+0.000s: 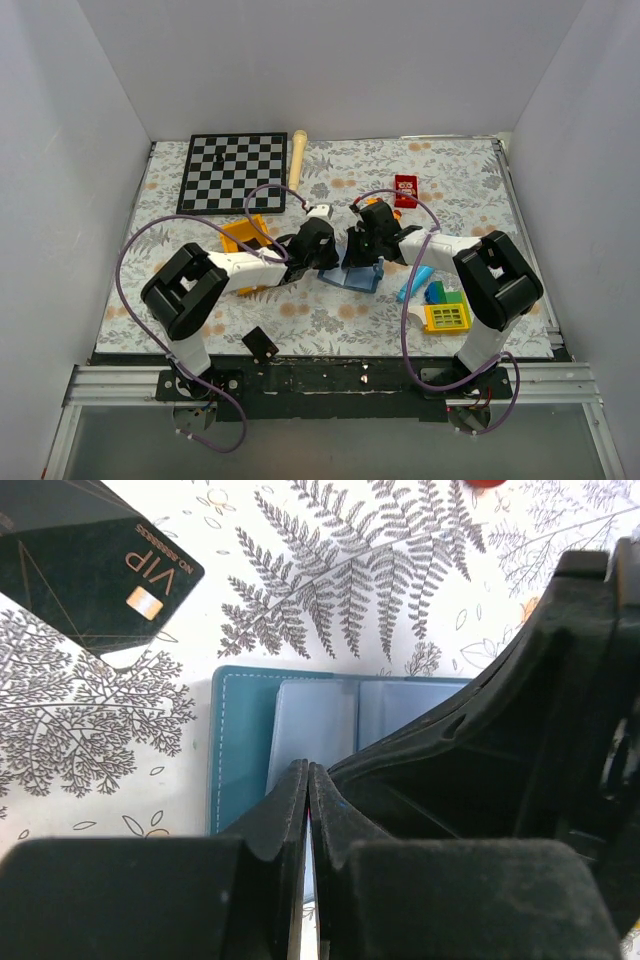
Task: Put the credit cards into the card holder
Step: Move the credit card to the corner of the board.
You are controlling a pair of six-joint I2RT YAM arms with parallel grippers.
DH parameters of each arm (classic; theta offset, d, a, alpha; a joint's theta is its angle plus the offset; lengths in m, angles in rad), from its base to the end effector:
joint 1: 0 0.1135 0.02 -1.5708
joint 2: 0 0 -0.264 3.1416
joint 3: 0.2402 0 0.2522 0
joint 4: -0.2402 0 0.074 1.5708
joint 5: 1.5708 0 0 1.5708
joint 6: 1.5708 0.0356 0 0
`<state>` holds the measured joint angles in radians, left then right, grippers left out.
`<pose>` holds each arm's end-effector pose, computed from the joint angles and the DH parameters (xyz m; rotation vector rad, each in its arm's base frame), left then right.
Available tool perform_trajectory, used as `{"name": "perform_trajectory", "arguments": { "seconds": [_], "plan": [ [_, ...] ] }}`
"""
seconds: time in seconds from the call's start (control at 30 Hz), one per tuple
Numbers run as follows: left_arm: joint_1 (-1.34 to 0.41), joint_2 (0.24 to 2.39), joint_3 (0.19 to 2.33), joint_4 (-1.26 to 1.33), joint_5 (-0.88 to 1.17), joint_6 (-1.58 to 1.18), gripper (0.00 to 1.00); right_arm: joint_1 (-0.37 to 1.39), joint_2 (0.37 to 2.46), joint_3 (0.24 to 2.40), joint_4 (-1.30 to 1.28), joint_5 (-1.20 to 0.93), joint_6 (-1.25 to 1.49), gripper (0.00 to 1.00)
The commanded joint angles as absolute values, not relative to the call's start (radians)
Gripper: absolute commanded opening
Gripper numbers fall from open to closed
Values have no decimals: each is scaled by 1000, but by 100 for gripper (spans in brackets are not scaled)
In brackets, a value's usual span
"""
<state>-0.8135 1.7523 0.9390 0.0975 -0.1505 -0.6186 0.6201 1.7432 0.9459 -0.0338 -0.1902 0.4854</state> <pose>0.2525 -0.2594 0.1648 0.1479 2.3396 -0.5674 0.2832 0.2105 0.1598 -0.2620 2.5025 0.7159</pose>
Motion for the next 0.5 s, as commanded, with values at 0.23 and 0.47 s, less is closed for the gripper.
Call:
{"name": "perform_trajectory", "arguments": {
  "seconds": [0.23,0.47],
  "plan": [
    [-811,1805,943,124,-103,-611,0,614,1683,945,-22,-204,492,3],
    [-813,1806,930,121,-109,-609,0,601,1530,859,17,-192,548,4]
  ]
}}
